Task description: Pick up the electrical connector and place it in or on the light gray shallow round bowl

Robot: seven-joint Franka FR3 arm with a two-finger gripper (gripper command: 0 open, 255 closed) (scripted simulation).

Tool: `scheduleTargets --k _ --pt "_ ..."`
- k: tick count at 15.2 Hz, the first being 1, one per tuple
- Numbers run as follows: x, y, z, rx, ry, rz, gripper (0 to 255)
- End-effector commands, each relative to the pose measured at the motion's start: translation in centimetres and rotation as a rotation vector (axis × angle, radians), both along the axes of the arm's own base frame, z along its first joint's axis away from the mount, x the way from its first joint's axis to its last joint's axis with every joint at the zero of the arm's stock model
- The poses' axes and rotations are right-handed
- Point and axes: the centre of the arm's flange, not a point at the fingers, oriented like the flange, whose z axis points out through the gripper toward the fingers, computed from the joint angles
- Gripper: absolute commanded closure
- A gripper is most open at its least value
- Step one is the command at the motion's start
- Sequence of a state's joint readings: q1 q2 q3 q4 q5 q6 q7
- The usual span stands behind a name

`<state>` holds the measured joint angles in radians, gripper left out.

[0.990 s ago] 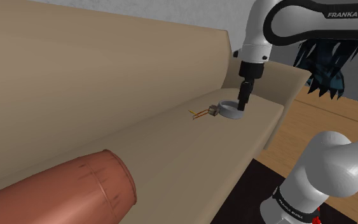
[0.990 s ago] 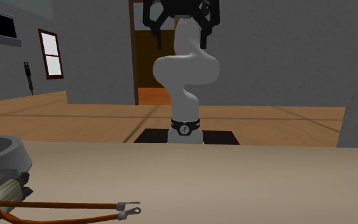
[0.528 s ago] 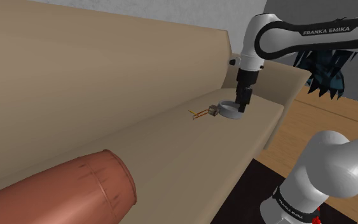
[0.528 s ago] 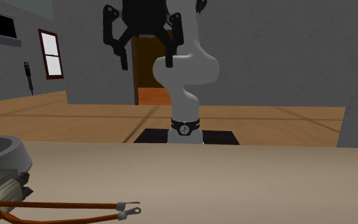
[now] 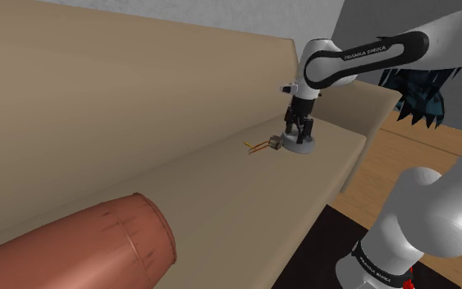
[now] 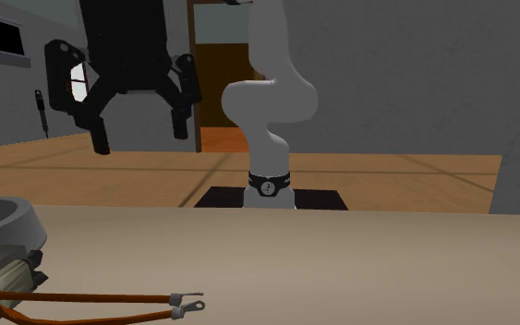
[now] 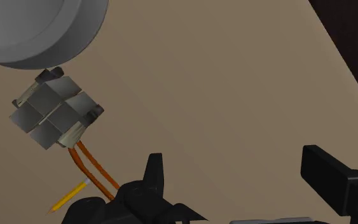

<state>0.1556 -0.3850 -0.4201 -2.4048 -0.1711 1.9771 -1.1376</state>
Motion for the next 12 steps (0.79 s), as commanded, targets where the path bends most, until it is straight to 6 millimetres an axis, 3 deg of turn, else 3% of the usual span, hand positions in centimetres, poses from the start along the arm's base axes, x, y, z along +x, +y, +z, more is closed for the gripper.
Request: scheduleTargets --k 1,10,12 --pt "1.8 -0.9 -1.2 0.01 -0.012 0.109 0" --pt "11.7 -2.7 -6.5 0.059 -0.058 0.553 0" --pt "12.4 -2.6 -7.4 0.062 -0.061 0.584 0"
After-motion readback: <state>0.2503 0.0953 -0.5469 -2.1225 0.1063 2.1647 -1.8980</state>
